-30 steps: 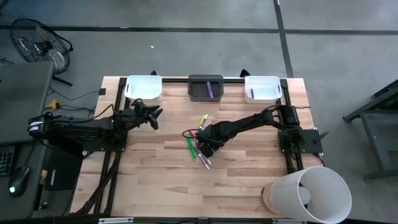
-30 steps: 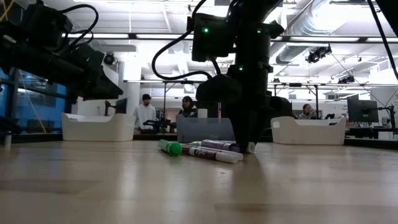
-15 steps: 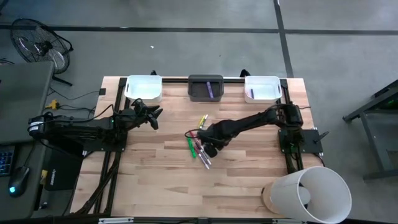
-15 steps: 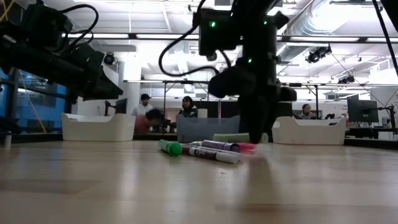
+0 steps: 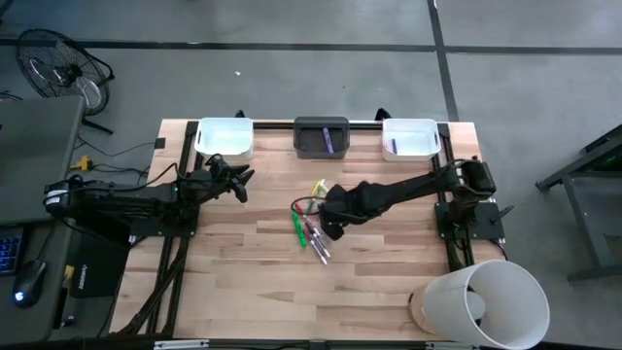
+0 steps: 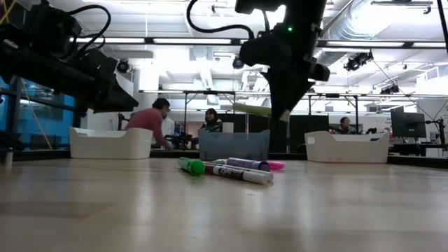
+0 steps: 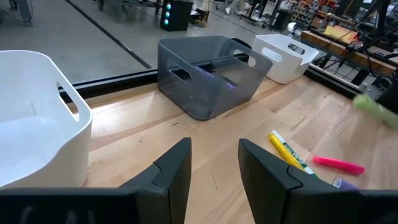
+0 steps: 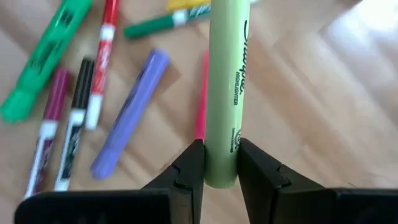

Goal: Pick & Place Markers
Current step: Put the light green marker pen into the black bin

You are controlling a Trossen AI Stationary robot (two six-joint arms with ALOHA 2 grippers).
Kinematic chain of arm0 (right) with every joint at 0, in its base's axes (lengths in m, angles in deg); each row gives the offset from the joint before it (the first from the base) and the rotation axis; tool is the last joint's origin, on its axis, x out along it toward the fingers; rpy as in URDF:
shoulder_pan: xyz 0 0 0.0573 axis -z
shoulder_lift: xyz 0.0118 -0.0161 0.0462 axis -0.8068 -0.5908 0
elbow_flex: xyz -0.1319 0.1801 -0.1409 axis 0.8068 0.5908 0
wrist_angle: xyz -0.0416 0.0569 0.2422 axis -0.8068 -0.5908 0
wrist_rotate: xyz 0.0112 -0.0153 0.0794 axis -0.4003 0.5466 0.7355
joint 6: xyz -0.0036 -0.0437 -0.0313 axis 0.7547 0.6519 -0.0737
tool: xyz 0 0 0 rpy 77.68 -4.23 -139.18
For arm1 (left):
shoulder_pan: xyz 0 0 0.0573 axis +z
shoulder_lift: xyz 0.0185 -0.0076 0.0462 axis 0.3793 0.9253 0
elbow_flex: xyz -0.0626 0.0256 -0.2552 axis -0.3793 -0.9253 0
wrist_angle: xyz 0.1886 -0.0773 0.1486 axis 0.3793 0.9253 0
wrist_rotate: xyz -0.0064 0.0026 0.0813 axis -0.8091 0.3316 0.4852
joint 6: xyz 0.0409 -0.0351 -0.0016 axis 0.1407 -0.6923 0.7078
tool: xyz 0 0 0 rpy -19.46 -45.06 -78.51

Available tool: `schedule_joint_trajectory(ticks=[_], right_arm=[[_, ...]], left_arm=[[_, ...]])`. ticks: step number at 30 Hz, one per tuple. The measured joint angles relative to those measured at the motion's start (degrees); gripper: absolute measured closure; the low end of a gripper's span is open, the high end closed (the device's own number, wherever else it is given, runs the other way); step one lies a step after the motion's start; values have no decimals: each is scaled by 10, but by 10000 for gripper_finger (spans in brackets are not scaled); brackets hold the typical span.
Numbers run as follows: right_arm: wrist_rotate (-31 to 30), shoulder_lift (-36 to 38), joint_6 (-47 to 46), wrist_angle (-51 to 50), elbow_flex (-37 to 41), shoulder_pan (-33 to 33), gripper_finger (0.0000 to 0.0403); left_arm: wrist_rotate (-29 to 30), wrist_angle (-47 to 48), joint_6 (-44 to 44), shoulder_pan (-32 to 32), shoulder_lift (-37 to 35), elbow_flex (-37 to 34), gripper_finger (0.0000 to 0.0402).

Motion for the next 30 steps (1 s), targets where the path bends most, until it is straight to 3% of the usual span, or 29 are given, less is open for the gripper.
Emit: schedule_joint_trajectory(ticks=[7, 17, 25, 30], right_arm=[[-16, 9, 92, 78, 0, 65, 332], [33, 10, 221, 231, 0, 200, 330], [50, 10, 282, 271, 0, 266, 329], [50, 10, 389, 271, 0, 296, 328]], left_arm=[[0, 0, 0, 0, 0, 0, 271], [0, 0, 0, 0, 0, 0, 271], [0, 0, 0, 0, 0, 0, 271], [0, 0, 0, 0, 0, 0, 271]])
